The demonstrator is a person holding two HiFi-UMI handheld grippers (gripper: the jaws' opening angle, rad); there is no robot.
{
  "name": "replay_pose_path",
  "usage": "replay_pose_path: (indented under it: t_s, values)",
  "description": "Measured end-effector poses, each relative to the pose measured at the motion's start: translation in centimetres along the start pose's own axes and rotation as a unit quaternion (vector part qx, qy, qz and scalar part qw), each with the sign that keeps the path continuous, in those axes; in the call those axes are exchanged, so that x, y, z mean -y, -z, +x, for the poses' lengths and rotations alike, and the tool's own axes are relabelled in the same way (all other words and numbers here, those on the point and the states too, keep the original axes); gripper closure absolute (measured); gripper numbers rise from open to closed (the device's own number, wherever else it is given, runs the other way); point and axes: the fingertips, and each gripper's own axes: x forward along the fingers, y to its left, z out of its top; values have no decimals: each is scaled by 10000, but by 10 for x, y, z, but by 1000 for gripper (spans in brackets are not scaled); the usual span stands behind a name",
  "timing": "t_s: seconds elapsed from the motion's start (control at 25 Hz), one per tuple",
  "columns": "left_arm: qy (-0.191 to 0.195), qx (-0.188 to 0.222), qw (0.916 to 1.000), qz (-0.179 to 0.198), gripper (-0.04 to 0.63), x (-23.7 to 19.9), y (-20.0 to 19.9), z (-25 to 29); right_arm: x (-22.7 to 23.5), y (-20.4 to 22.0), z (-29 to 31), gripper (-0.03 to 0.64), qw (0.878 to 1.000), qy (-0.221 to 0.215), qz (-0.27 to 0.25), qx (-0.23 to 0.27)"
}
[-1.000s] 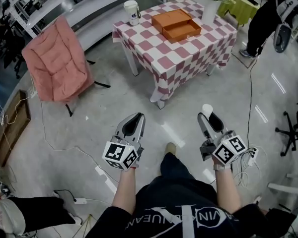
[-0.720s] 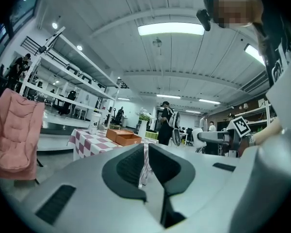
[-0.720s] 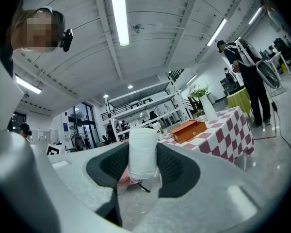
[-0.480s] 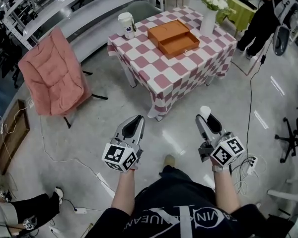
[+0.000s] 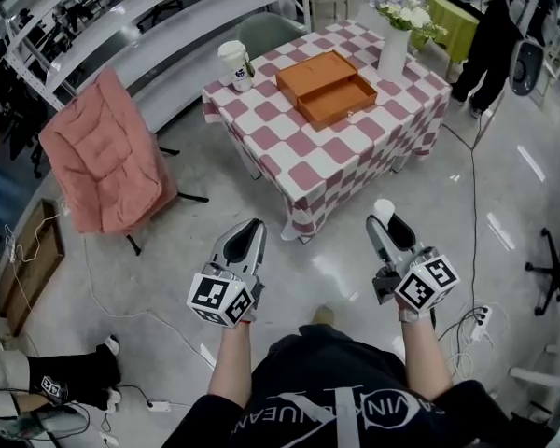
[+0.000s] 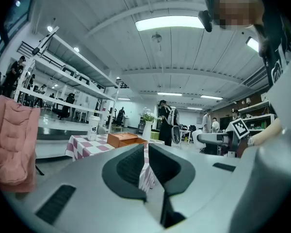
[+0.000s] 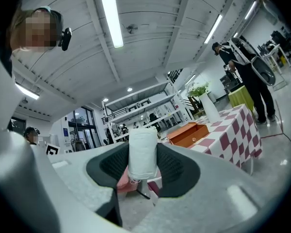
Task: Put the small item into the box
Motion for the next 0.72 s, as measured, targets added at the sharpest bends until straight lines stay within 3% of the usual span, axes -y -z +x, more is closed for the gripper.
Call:
replay_pose_path:
  t_s: [0.72]
  values:
    - [-90,-211,9994,-248,566,-8,22,8,25,20,12,437,9992,40,313,-238]
